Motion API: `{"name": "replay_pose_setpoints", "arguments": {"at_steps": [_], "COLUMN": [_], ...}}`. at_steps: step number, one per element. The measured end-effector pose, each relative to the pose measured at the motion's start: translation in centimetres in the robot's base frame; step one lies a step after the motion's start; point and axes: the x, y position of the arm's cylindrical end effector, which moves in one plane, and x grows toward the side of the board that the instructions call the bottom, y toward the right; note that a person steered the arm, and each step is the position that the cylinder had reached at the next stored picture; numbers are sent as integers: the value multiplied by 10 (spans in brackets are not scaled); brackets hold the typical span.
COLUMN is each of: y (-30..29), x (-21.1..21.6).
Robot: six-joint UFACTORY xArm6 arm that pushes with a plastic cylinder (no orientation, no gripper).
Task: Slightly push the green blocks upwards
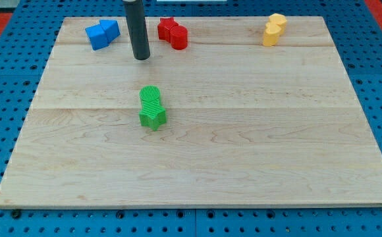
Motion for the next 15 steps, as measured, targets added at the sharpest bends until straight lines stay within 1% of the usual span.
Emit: {"name": "replay_pose_setpoints", "arguments": {"at_steps": [1, 7, 10, 15], "y": [-3, -2, -1, 4], "x": [-6, -6, 7, 8]}}
